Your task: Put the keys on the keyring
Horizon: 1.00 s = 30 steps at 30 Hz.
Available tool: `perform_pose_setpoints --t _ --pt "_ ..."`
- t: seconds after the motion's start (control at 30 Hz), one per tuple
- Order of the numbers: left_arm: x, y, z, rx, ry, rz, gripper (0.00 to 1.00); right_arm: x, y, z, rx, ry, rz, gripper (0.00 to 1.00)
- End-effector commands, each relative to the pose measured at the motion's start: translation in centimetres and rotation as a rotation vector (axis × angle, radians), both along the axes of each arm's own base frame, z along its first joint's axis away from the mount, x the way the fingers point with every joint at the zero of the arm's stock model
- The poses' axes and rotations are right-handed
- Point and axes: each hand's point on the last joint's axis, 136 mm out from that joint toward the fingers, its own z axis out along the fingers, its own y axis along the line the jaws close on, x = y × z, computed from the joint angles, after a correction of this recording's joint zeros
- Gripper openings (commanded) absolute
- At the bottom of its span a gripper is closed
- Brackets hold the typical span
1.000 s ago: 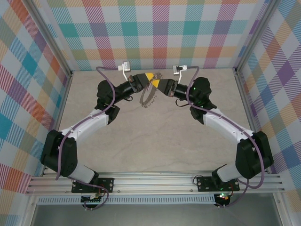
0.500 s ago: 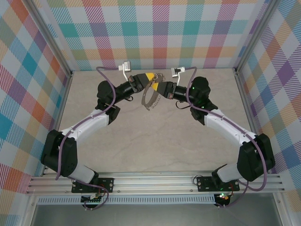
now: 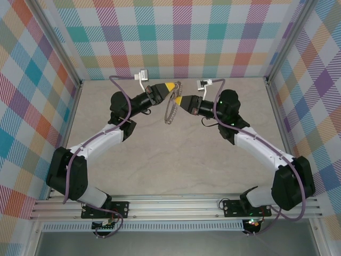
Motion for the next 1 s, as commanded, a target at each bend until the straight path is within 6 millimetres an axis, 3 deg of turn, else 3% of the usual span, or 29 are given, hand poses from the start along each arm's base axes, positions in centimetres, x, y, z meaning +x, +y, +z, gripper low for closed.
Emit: perform_pose_setpoints --t 0.0,0.23,0.5,0.97 --pt "-1.5 0.1 2.8 -0.052 -0.092 -0.02 0.0 0.0 -2.3 1.3 0.009 -0.054 -0.083 0.13" --pt "-1.4 0.2 2.8 -0.055 -0.088 -0.017 0.0 -0.5 -3.9 3.9 0.055 -0.102 -0.143 0.39" --pt "-1.4 0.1 2.8 -0.058 -0.088 -0.018 0.0 0.1 -2.8 6.1 0.127 -0.123 -0.108 0.4" --pt "-1.2 0.0 2.6 -0.055 -0.08 -0.015 0.0 0.3 -0.5 6.9 0.146 -0.147 -0.062 0.37"
